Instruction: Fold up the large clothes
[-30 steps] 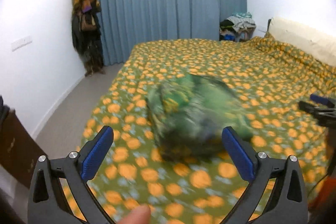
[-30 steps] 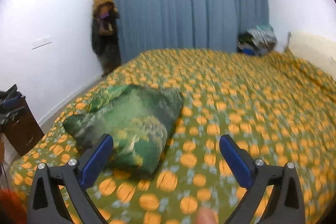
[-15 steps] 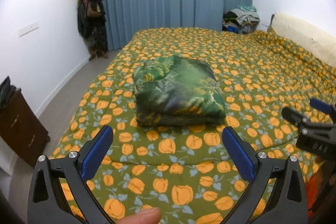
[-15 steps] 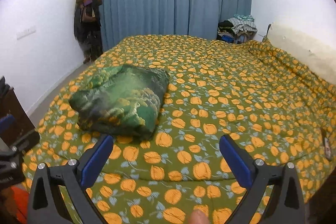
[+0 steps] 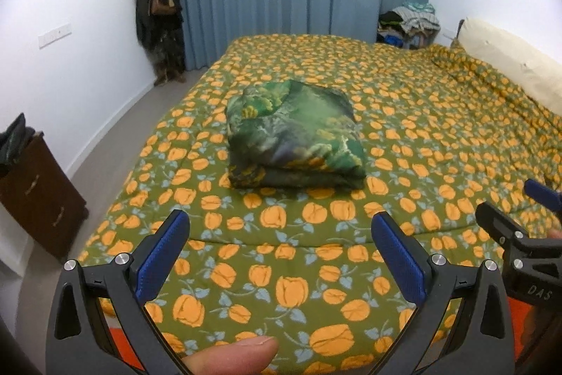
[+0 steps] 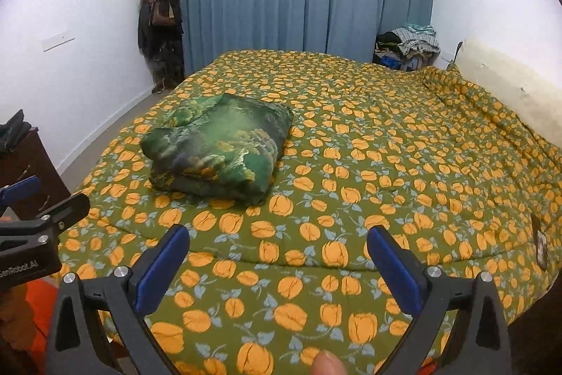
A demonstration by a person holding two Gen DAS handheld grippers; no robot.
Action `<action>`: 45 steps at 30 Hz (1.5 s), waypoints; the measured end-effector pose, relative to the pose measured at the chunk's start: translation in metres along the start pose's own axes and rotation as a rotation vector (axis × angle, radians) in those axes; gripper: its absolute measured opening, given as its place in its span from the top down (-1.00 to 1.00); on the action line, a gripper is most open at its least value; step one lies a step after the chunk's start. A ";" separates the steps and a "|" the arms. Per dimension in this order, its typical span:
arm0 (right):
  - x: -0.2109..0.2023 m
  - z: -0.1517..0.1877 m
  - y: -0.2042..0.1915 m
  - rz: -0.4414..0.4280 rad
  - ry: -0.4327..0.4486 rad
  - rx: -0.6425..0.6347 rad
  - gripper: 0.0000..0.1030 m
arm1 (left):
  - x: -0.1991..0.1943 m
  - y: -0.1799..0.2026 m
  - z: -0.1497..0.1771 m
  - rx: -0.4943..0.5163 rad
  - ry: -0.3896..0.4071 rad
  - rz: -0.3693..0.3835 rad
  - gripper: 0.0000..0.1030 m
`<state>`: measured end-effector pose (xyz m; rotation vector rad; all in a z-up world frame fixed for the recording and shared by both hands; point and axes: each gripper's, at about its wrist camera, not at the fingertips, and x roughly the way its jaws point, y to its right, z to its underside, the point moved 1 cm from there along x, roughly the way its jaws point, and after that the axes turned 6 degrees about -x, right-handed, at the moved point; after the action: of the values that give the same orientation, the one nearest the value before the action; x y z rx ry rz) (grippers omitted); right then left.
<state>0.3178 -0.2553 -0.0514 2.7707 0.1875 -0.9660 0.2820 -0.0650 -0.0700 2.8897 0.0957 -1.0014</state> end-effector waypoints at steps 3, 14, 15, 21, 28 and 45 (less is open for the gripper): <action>-0.010 0.000 -0.006 0.011 0.012 -0.029 -0.99 | -0.008 0.002 0.001 0.009 0.002 -0.043 -0.99; -0.014 -0.003 -0.021 -0.007 -0.030 -0.059 -0.99 | -0.015 -0.008 0.002 -0.027 -0.014 -0.061 -0.99; -0.015 -0.003 -0.022 -0.010 -0.030 -0.060 -0.99 | -0.015 -0.008 0.002 -0.028 -0.014 -0.058 -0.99; -0.018 -0.005 -0.024 0.024 -0.038 -0.069 -0.99 | -0.014 -0.008 0.002 -0.035 -0.027 -0.037 -0.99; -0.023 -0.005 -0.024 0.021 -0.035 -0.059 -0.99 | -0.015 -0.001 0.002 -0.025 -0.034 -0.026 -0.99; -0.024 -0.003 -0.021 0.020 -0.037 -0.043 -0.99 | -0.018 0.000 0.002 -0.029 -0.031 -0.010 -0.99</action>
<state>0.2971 -0.2354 -0.0373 2.7079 0.1724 -0.9959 0.2663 -0.0660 -0.0603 2.8496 0.1225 -1.0368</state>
